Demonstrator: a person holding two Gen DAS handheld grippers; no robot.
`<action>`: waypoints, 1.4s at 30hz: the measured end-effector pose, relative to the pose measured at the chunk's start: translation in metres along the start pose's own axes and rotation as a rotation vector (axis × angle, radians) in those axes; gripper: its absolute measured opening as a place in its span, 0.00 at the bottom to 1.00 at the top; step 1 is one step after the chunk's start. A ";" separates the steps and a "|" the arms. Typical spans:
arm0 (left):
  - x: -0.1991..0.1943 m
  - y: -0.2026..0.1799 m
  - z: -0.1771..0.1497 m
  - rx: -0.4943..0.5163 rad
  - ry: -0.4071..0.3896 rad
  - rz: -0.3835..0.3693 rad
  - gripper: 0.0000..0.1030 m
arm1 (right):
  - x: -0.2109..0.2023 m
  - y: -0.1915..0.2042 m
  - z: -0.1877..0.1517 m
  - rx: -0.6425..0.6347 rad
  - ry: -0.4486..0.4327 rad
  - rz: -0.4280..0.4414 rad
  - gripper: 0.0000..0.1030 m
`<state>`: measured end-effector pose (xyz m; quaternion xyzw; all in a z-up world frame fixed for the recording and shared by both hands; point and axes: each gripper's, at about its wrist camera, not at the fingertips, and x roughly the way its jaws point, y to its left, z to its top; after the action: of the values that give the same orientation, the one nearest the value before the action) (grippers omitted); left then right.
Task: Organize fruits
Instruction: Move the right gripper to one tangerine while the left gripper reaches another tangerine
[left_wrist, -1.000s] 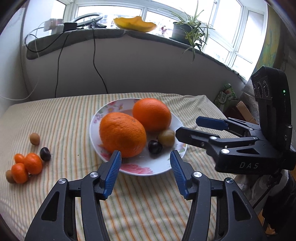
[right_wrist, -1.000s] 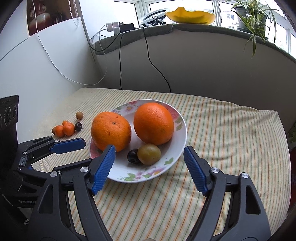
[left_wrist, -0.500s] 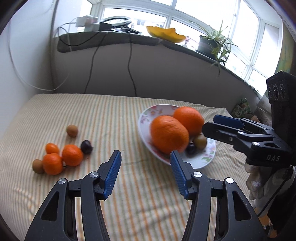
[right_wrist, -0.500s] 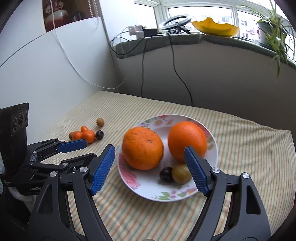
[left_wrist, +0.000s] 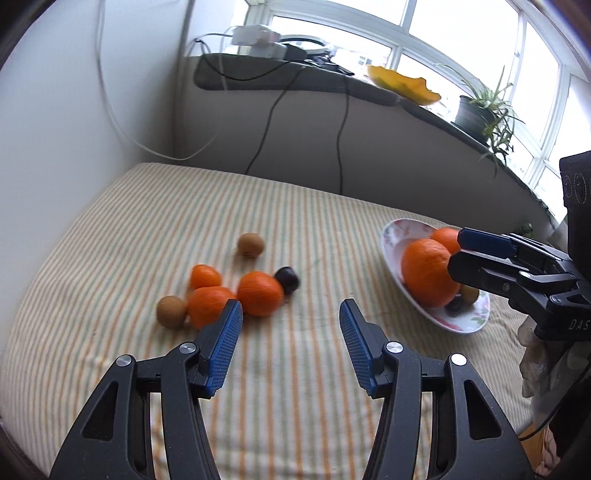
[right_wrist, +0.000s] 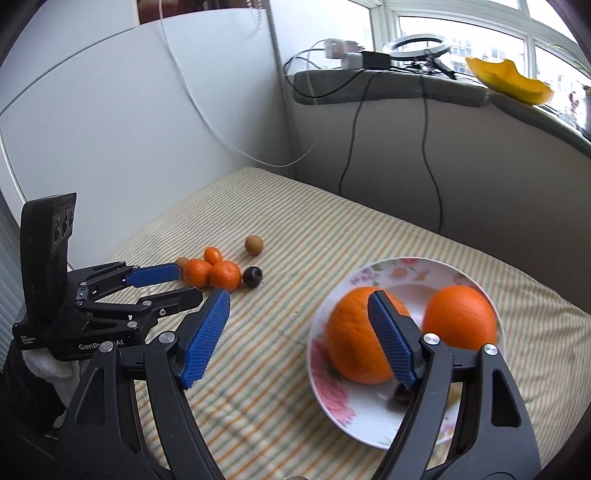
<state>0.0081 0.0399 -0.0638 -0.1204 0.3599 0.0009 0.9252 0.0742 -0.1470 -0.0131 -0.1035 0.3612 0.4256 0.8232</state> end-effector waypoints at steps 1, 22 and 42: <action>-0.001 0.004 -0.001 -0.005 0.001 0.005 0.52 | 0.003 0.003 0.001 -0.009 0.003 0.006 0.77; 0.024 0.045 -0.006 -0.061 0.043 0.062 0.38 | 0.103 0.052 0.026 -0.103 0.194 0.190 0.51; 0.041 0.044 0.001 0.032 0.040 0.115 0.36 | 0.146 0.061 0.036 -0.132 0.268 0.214 0.46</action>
<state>0.0352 0.0792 -0.0999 -0.0847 0.3846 0.0460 0.9180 0.1003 -0.0004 -0.0785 -0.1740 0.4479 0.5160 0.7091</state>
